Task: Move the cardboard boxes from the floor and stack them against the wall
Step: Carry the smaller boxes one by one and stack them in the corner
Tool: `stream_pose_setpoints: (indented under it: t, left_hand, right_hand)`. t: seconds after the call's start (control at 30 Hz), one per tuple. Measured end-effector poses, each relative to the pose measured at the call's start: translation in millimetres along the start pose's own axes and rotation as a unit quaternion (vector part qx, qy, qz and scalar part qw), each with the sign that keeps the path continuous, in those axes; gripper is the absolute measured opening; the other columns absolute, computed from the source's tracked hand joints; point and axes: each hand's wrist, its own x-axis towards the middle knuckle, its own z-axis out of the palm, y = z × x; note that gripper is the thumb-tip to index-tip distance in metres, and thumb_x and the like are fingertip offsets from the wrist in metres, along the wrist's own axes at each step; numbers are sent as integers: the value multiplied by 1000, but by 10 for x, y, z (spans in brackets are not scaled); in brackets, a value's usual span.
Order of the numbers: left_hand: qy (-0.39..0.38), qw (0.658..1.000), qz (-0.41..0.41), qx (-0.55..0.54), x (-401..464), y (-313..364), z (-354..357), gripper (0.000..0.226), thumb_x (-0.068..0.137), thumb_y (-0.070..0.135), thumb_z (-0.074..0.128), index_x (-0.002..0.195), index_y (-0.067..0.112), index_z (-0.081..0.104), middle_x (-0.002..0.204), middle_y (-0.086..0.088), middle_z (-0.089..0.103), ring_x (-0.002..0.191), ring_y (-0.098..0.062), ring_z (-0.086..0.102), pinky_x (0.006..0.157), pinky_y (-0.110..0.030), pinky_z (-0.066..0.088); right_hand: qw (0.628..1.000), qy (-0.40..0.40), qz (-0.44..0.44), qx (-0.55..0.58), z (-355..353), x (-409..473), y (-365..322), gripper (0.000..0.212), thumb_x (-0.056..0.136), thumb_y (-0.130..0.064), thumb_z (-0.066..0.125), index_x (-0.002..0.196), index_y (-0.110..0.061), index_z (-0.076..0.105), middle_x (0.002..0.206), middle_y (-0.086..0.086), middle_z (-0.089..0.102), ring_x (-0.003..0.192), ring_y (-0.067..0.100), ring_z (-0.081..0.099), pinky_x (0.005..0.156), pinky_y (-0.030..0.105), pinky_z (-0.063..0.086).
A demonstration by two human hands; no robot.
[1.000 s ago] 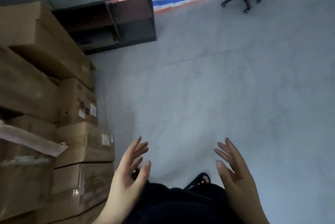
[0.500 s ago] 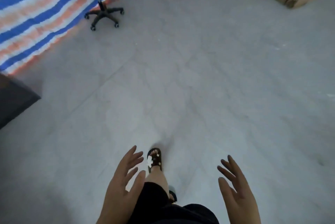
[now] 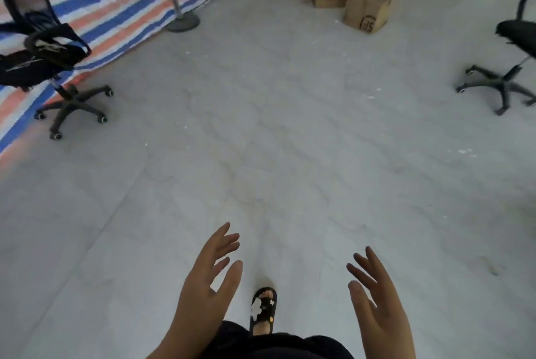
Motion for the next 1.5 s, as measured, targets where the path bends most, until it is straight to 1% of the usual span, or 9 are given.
stream_pose_setpoints:
  t: [0.1, 0.27, 0.4, 0.53, 0.7, 0.93, 1.17, 1.27, 1.5]
  left_hand:
    - [-47, 999, -4, 4, 510, 60, 208, 51, 78, 27, 55, 119, 56, 46, 116, 26, 60, 112, 2, 58, 89, -8, 44]
    - [-77, 997, -7, 15, 1300, 191, 678, 52, 77, 27, 55, 118, 58, 46, 115, 26, 61, 110, 2, 58, 89, -8, 44]
    - [-90, 996, 1, 21, 1922, 361, 1295, 51, 77, 28, 55, 116, 61, 45, 115, 27, 60, 110, 3, 58, 88, -7, 44]
    - [-95, 995, 9, 13, 2450, 631, 1991, 48, 78, 32, 55, 118, 57, 44, 116, 28, 59, 111, 3, 57, 88, -7, 44]
    - [-97, 995, 26, 16, 3008, 917, 2708, 51, 70, 51, 52, 121, 56, 45, 117, 26, 60, 111, 3, 58, 89, -8, 44]
    - [-101, 994, 27, 25, 3822, 1099, 3354, 48, 74, 42, 56, 118, 57, 46, 115, 28, 60, 108, 3, 59, 89, -9, 45]
    - [-119, 993, 13, 24, 5001, 1214, 4003, 51, 77, 28, 53, 116, 59, 45, 115, 29, 60, 109, 3, 59, 88, -6, 44]
    - [-121, 992, 18, 15, 5762, 1394, 4295, 50, 77, 29, 53, 115, 60, 45, 115, 28, 60, 110, 3, 58, 87, -7, 44]
    - [-151, 988, 37, 9, 7269, 1842, 4898, 50, 78, 28, 53, 118, 57, 45, 116, 26, 60, 110, 2, 58, 89, -9, 44]
  right_hand:
    - [999, 35, 20, 5, -49, 420, 2, 79, 87, 7, 55, 107, -70, 50, 116, -29, 60, 103, -8, 61, 76, 4, 46]
    - [995, 83, 45, 18, -294, 1183, 37, 76, 88, 5, 54, 105, -69, 53, 114, -30, 61, 101, -5, 62, 74, 6, 48]
    - [994, 105, 31, 25, -638, 1996, 34, 56, 89, 1, 53, 120, -46, 52, 118, -12, 65, 105, 1, 62, 80, 12, 52]
    - [994, 98, 24, 28, -1136, 2800, -74, 48, 89, -7, 53, 125, -39, 49, 119, -13, 63, 106, -1, 62, 84, 13, 51]
    - [995, 96, 18, 21, -1584, 3629, -98, 55, 89, 1, 53, 122, -43, 52, 117, -24, 61, 104, -1, 62, 80, 9, 49]
    - [994, 105, 39, 13, -1840, 4549, -45, 77, 86, 7, 55, 106, -68, 53, 113, -26, 63, 99, -2, 64, 76, 6, 48]
    - [991, 116, 60, 7, -1961, 5795, 36, 79, 86, 7, 55, 103, -70, 52, 111, -27, 64, 98, -3, 64, 75, 5, 47]
    - [992, 117, 49, 8, -1974, 6553, -53, 78, 87, 6, 55, 103, -71, 52, 111, -21, 66, 98, -4, 63, 74, 5, 47]
    - [992, 123, 20, -7, -1995, 8185, -418, 76, 87, 5, 54, 107, -68, 51, 113, -28, 62, 99, -5, 63, 76, 6, 48]
